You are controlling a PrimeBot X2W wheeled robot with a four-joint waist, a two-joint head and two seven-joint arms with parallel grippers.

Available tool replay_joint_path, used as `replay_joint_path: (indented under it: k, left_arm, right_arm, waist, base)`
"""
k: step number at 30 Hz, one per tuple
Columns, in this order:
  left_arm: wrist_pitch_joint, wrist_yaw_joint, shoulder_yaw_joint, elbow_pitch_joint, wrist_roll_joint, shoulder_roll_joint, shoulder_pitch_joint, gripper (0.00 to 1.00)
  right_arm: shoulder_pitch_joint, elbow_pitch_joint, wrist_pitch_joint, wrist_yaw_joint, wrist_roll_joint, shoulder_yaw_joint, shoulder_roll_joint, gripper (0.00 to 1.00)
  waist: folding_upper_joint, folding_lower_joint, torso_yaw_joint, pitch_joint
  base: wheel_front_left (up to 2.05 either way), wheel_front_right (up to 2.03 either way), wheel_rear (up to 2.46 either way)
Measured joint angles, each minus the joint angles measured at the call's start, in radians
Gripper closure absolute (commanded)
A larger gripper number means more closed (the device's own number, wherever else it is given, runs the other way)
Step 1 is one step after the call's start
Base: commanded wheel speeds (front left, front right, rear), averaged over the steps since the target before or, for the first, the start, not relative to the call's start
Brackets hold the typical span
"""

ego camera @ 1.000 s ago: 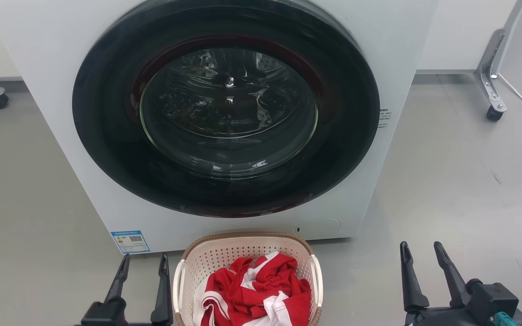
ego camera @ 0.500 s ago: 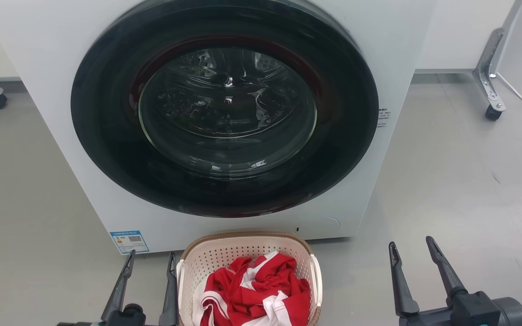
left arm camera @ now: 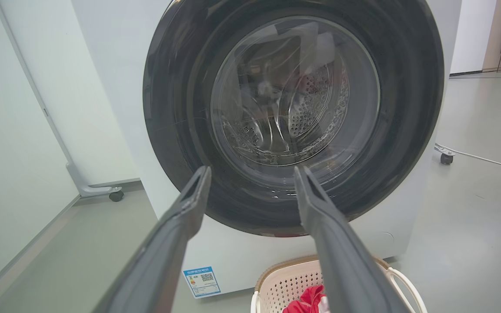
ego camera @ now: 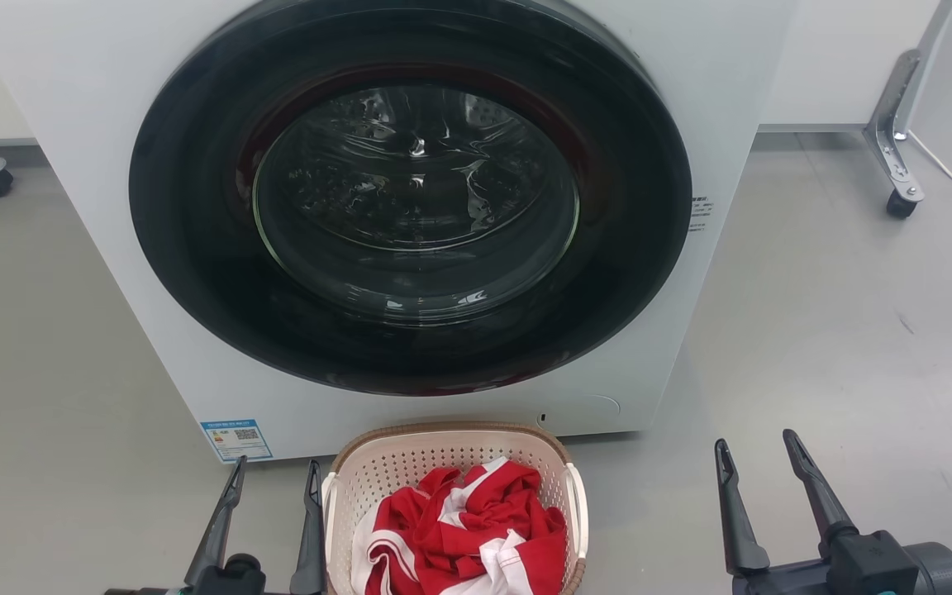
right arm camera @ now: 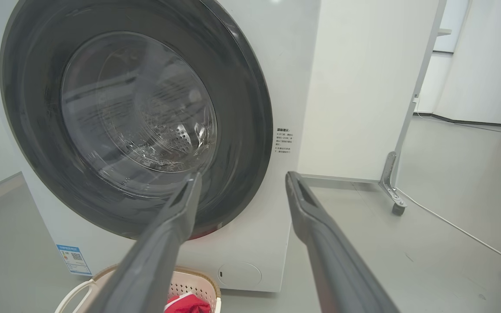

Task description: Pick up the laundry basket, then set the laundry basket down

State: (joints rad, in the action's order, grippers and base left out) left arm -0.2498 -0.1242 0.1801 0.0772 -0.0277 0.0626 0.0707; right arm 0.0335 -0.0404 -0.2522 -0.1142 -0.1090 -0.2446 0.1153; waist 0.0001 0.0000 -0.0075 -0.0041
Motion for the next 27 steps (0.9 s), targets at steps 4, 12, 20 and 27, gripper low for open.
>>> replay_joint_path:
  k: [4,12,20,27]
  left_arm:
    - [0.000,0.000,-0.001,0.000,0.000,0.000,0.000,0.00]
    - [0.000,0.000,-0.002,-0.001,0.000,-0.002,0.000,0.00]
    - [0.000,0.000,-0.003,-0.012,0.000,-0.003,0.000,0.00]
    - [0.000,0.000,-0.006,-0.018,-0.006,-0.004,-0.007,0.00]
  right_arm:
    - [0.000,0.001,0.000,0.002,0.000,0.002,0.000,0.00]
    - [0.000,0.001,0.000,0.006,0.000,0.006,-0.002,0.00]
    - [0.006,0.011,0.000,0.009,-0.005,0.020,-0.005,0.00]
    - [-0.005,0.019,0.000,0.024,-0.009,0.034,-0.004,0.00]
  waist:
    - [0.0000,0.0000,0.000,0.001]
    - [0.0000,0.0000,0.000,0.003]
    - [0.0000,0.0000,0.001,0.014]
    - [0.0000,0.0000,0.004,0.061]
  base:
    - [0.00,0.00,0.00]
    - [0.00,0.00,0.00]
    - [0.00,0.00,0.00]
    - [0.00,0.00,0.00]
